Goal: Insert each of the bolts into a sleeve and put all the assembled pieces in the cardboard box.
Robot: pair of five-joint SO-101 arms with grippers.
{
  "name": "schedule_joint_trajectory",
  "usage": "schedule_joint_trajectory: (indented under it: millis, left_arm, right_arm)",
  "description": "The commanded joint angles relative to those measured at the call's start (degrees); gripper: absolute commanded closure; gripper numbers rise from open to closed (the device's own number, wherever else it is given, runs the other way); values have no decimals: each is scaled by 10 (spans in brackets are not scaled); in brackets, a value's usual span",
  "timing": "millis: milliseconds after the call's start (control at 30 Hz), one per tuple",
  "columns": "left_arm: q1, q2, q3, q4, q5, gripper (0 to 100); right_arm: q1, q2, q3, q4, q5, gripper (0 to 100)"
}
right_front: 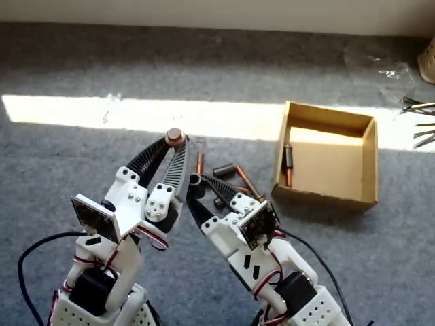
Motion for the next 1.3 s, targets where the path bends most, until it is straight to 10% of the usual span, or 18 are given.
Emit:
schedule_joint_trajectory:
  millis: [0, 1267]
  left_arm:
    - [10, -9, -25, -14, 40, 995]
    - [42, -8, -68, 86, 77, 995]
  right_arm:
    - [-7, -3, 64, -1, -4, 994]
    - [-3, -6, 64, -2, -4, 994]
